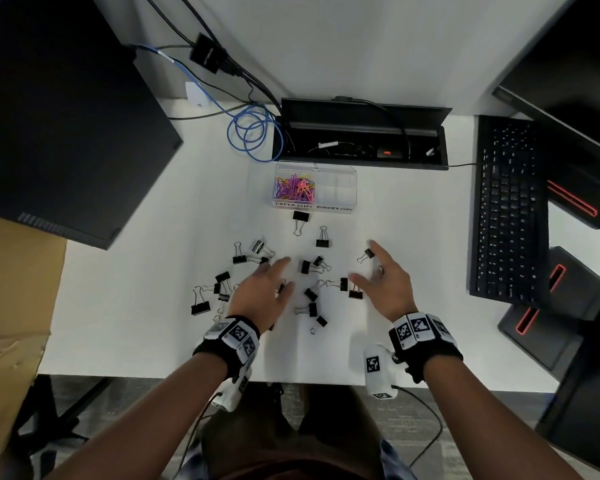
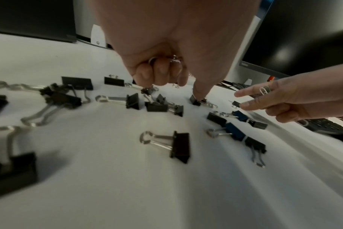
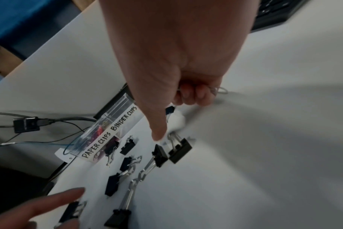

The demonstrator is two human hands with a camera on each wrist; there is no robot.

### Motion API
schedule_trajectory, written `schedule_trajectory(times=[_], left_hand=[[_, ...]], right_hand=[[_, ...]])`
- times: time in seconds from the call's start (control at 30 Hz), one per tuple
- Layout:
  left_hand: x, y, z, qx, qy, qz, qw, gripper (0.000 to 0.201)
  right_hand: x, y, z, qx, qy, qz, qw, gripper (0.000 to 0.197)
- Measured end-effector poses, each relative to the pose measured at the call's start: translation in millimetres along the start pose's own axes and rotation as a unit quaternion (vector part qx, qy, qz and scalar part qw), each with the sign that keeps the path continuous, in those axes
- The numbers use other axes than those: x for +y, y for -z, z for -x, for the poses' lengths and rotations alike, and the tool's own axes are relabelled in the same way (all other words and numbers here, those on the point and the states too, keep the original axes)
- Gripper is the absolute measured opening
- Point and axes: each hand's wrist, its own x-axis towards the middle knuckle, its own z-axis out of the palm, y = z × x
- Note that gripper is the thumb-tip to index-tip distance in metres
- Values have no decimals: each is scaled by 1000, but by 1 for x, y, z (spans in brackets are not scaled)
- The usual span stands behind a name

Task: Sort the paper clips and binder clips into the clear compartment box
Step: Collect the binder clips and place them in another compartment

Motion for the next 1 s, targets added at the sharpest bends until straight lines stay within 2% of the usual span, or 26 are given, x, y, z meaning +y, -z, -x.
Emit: schedule_trajectory(times=[0.13,0.2,0.27,0.3,0.37,0.43,0.47,0.5,0.53,0.57,0.6,0.63,0.67,0.73,0.83,0.9,1.0], left_hand=[[-27,15,-3,49,58,-2,997,60],[-38,21,-1,30,61,-20,997,64],[-42,26,2,-9,35,-36,999,64],[-41,27,2,-15,17,-37,999,60],[-34,30,-2,15,1,8,1000,46],[-23,38,-16,56,45,108,992,23],[-16,44,-27,57,94,181,977,14],[-10,51,-39,41,160,274,948,11],[-2,59,-51,16,222,386,895,11],[6,68,-62,-14,265,495,827,15],[15,78,-73,-34,284,579,764,21],[23,86,-84,-40,287,629,721,27],[31,94,-94,-36,284,663,691,32],[46,104,-116,-18,287,690,664,36],[56,106,-141,-21,316,688,653,47],[58,103,-148,-17,331,666,668,50],[59,101,-146,-8,332,637,696,39]], right_hand=[[5,-11,2,-52,14,57,997,70],[5,-16,7,-55,26,25,998,66],[0,-18,11,-38,25,-24,999,49],[-3,-18,12,-19,18,-46,999,36],[-16,-17,14,8,-14,-101,995,16],[-32,-13,10,-1,-57,-143,988,18],[-42,-11,6,-14,-83,-166,983,20],[-51,-9,1,-30,-105,-197,974,22],[-61,-8,-5,-48,-121,-232,964,23],[-72,-8,-12,-65,-128,-260,955,25],[-84,-9,-19,-79,-130,-282,947,26],[-97,-11,-27,-91,-130,-300,941,26],[-111,-13,-35,-102,-129,-316,934,26],[-136,-20,-52,-118,-123,-339,925,29],[-164,-32,-72,-118,-134,-340,923,34],[-173,-41,-81,-109,-146,-335,924,33],[-177,-49,-86,-101,-156,-352,917,24]])
